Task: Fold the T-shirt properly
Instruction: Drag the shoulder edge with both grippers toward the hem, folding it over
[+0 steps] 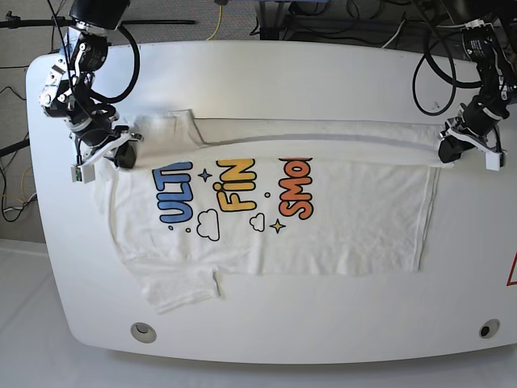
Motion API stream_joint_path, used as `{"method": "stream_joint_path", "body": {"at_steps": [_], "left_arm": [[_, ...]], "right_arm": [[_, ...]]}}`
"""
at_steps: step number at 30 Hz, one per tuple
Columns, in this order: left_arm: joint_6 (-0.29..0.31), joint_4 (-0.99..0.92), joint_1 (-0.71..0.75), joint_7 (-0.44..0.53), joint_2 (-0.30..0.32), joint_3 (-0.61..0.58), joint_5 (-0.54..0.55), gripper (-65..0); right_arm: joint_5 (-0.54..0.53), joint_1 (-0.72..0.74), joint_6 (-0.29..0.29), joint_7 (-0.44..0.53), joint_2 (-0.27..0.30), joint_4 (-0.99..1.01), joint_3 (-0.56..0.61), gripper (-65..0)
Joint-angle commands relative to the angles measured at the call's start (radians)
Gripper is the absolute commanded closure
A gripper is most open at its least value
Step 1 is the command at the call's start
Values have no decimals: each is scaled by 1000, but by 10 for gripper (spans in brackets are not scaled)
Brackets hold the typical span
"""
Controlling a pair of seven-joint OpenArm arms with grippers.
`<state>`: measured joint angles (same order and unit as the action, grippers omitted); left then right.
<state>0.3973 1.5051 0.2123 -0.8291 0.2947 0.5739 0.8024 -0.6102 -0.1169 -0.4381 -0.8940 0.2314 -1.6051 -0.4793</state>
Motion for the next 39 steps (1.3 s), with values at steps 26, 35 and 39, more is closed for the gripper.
{"method": "stream_joint_path", "body": {"at_steps": [26, 35, 39], "left_arm": [[11, -56, -110, 83, -6, -53, -133, 0], [17, -54, -103, 69, -1, -41, -112, -66], [20, -50, -101, 52, 4, -35, -101, -178]], "right_arm": [[125, 111, 8, 85, 3, 131, 28, 0], [100, 110, 8, 109, 11, 141, 46, -14], [99, 113, 7, 126, 13, 145, 59, -106]]}}
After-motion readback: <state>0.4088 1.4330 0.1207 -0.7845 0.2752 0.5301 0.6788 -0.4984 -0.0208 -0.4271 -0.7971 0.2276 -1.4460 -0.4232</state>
